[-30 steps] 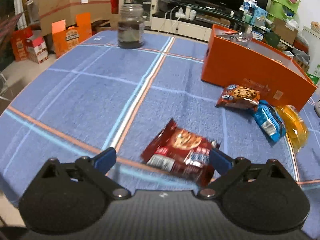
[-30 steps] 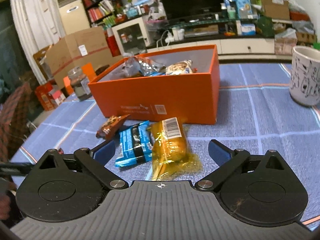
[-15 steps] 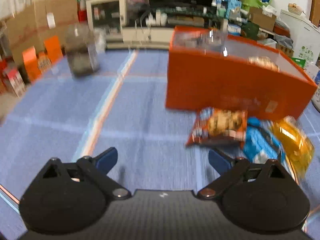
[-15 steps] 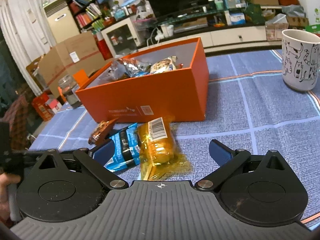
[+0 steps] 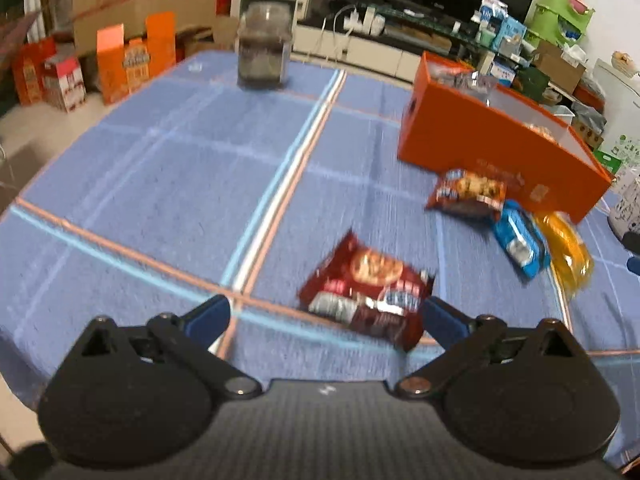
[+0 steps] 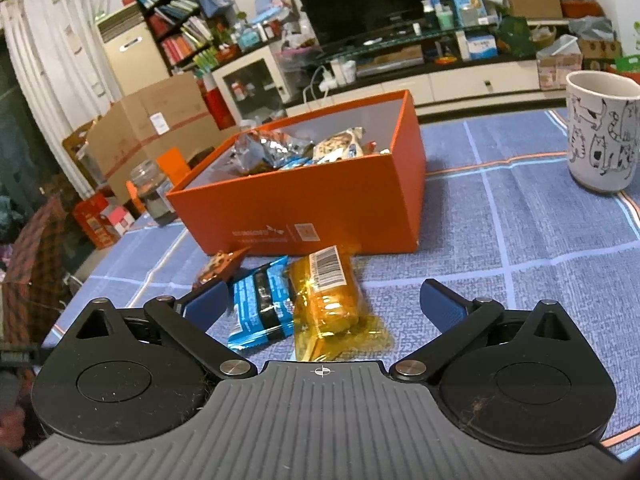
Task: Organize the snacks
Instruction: 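Reach both tools back toward the remaining snacks beside the box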
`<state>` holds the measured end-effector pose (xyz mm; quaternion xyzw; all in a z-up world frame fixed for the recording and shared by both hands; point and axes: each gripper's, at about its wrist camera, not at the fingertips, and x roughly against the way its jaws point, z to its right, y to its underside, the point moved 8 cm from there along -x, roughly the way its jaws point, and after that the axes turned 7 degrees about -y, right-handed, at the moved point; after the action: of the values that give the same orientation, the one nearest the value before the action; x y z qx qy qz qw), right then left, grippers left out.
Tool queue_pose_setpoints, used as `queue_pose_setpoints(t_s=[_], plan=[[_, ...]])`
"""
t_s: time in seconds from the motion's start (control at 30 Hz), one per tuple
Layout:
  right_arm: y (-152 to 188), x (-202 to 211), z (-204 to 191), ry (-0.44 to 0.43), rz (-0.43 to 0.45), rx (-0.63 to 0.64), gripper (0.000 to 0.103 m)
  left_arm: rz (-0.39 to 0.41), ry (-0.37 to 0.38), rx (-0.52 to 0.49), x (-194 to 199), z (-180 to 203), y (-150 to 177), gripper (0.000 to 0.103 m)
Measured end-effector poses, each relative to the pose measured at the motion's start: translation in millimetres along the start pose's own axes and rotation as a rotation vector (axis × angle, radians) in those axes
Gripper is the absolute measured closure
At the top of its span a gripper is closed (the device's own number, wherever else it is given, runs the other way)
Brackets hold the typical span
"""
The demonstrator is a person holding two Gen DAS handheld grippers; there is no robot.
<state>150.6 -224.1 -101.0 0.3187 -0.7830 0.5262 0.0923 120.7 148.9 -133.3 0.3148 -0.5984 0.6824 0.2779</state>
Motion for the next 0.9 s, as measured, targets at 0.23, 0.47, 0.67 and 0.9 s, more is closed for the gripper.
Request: queue_pose_setpoints(t_s=[0.23, 0.47, 0.67, 0.9], plan=[[4, -7, 6, 0.016, -0.023, -0.007, 0.007, -0.044, 0.073, 0.043, -31, 10, 1, 0.005], [3, -11, 8, 0.016, -0.031, -0.017, 0.007, -0.028, 0.11, -0.023, -53, 46, -21, 0.005], [6, -15, 8, 0.036, -0.05, 0.007, 0.007, -0.02, 0.205, -0.135, -78, 101, -42, 0.005], [5, -16, 12, 0.056, -0.053, 0.017, 0.007, 0.104, 0.155, -0.244, -58, 133, -57, 0.003]])
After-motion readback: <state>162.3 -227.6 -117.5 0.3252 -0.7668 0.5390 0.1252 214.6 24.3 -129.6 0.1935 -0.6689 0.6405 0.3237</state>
